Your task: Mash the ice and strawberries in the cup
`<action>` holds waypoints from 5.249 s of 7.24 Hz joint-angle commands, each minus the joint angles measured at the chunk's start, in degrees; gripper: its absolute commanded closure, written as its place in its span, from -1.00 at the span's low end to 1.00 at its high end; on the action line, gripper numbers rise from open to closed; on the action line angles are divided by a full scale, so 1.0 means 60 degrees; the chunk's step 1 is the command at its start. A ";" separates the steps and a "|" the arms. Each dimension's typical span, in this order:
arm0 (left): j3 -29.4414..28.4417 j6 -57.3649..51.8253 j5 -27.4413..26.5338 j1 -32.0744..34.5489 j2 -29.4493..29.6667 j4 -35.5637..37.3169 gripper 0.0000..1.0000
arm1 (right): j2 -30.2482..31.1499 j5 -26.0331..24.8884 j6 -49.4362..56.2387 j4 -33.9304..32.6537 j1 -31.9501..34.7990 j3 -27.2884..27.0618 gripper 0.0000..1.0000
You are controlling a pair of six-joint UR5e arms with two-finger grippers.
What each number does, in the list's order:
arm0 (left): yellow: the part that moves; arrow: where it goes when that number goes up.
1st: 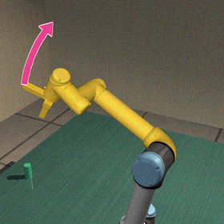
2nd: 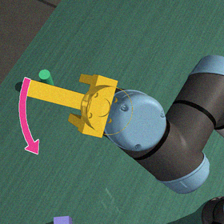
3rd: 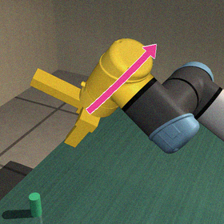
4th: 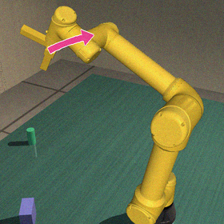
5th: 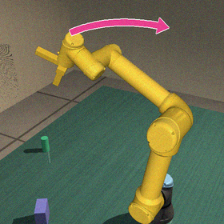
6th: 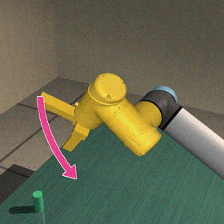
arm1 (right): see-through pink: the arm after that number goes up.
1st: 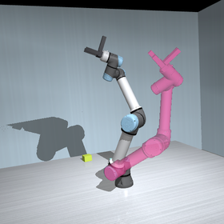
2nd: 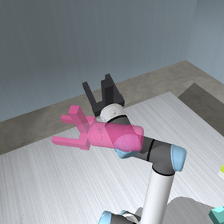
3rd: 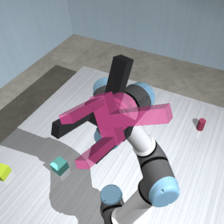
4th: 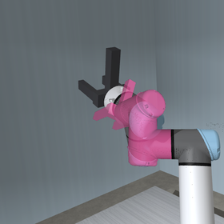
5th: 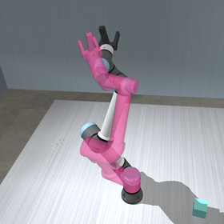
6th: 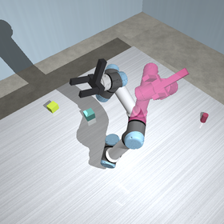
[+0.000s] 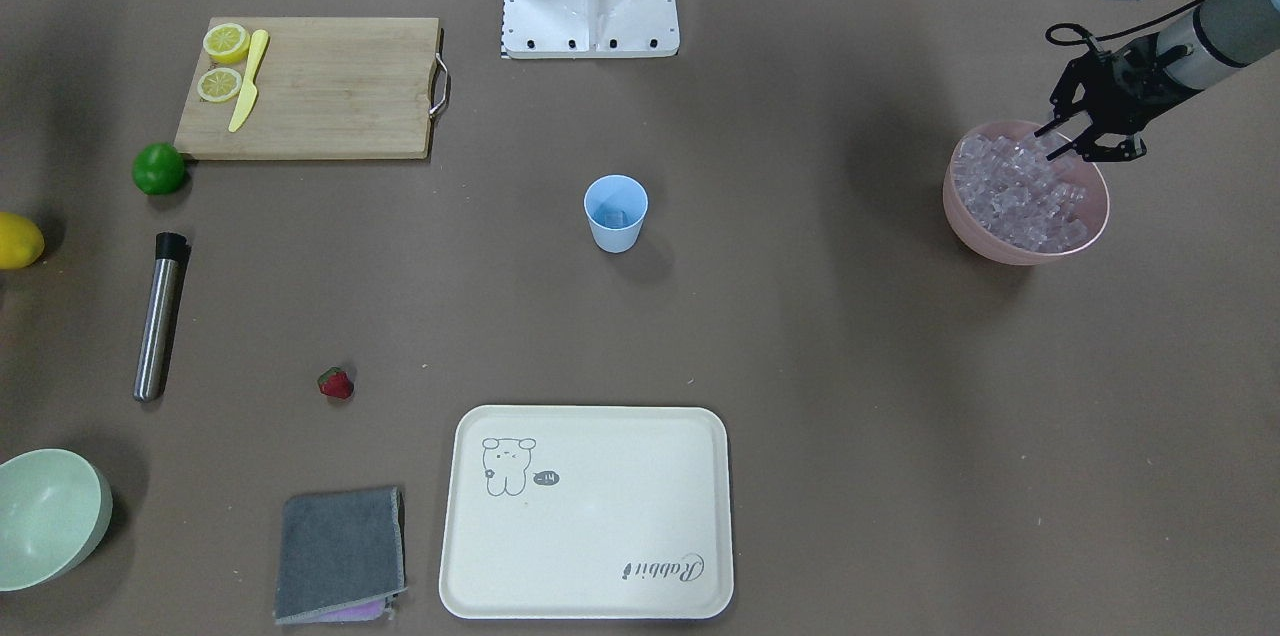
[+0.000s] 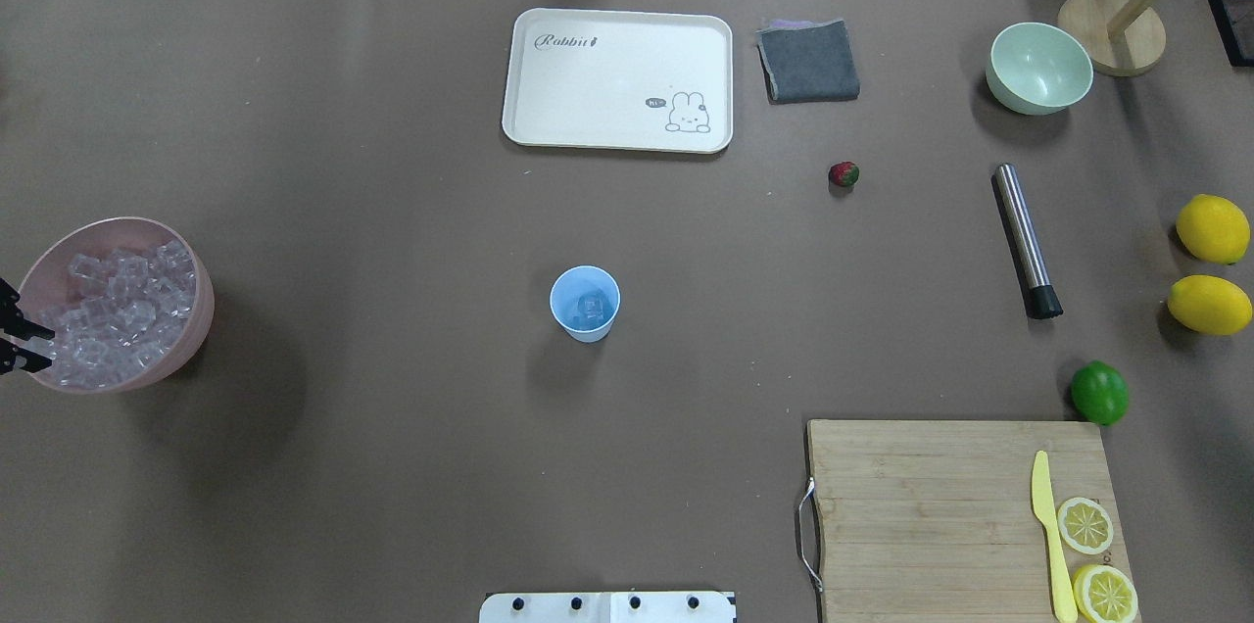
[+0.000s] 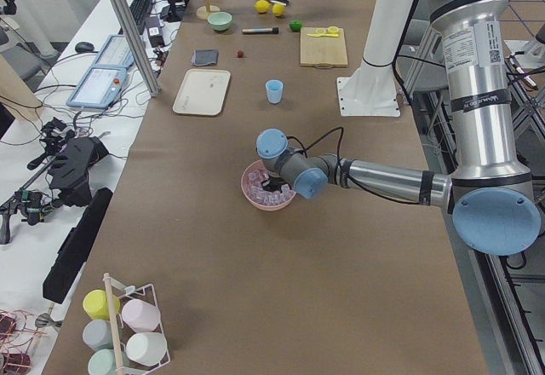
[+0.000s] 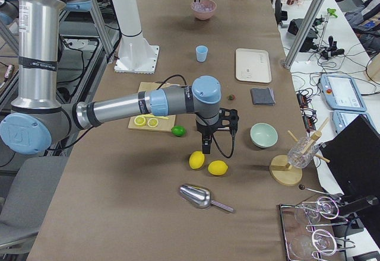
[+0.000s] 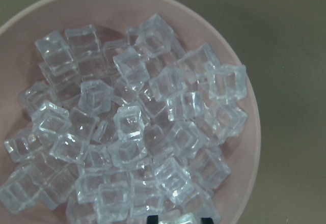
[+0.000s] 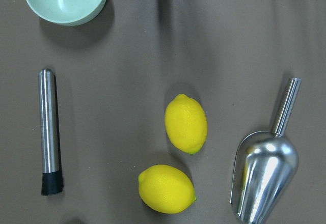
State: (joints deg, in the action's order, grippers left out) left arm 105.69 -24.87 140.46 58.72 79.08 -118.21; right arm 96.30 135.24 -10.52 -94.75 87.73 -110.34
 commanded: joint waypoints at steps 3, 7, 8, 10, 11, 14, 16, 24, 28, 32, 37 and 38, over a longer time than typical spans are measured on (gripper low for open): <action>-0.0124 0.2440 0.0802 -0.0016 0.2138 0.0264 1.00 | -0.0024 0.0047 -0.0019 0.0000 -0.0003 0.0006 -1.00; -0.0648 0.6435 0.1053 -0.1242 0.5327 0.0191 1.00 | -0.0097 0.0077 -0.0034 0.0000 -0.0018 0.0065 -1.00; -0.0825 0.6764 0.0676 -0.1551 0.5858 0.0176 1.00 | -0.0098 0.0091 0.0010 0.0000 -0.0032 -0.0008 -1.00; -0.1016 0.7538 -0.0303 -0.2355 0.6488 0.0147 1.00 | -0.0010 0.0179 -0.0019 0.0000 -0.0032 -0.0213 -1.00; -0.1105 0.8080 -0.0962 -0.2896 0.6870 0.0146 1.00 | -0.0024 0.0165 0.0010 -0.0014 -0.0032 -0.0184 -1.00; -0.1441 0.9329 -0.2653 -0.4043 0.7737 0.0132 1.00 | -0.0024 0.0165 0.0010 0.0000 -0.0032 -0.0213 -1.00; -0.2026 0.9331 -0.3089 -0.4044 0.8002 -0.0042 1.00 | 0.0005 0.0165 0.0010 0.0000 -0.0032 -0.0213 -1.00; -0.2629 0.9566 -0.3122 -0.4322 0.8105 -0.0630 -0.86 | -0.0083 0.0165 0.0010 0.0000 -0.0032 -0.0213 -1.00; -0.2250 0.9653 -0.3049 -0.4061 0.7887 -0.0587 -0.94 | -0.0243 0.0194 -0.0077 -0.0014 -0.0018 -0.0708 -1.00; -0.1033 0.8883 -0.2057 -0.1707 0.6201 0.0477 -0.94 | -0.1234 0.0457 -0.0151 -0.0102 -0.0032 -0.0699 -1.00; -0.0798 0.4796 -0.0515 0.1225 0.5119 0.2021 -0.94 | -0.3713 0.0634 -0.1698 -0.0015 -0.2195 0.0270 -1.00; -0.0841 0.4137 -0.0413 0.1519 0.4667 0.2021 -0.94 | -0.4049 0.0053 -0.2153 -0.0015 -0.2824 0.0285 -1.00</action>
State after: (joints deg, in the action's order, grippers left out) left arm 100.80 4.68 137.21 65.15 109.95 -106.29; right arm 74.68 138.38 -19.97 -94.88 74.99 -108.93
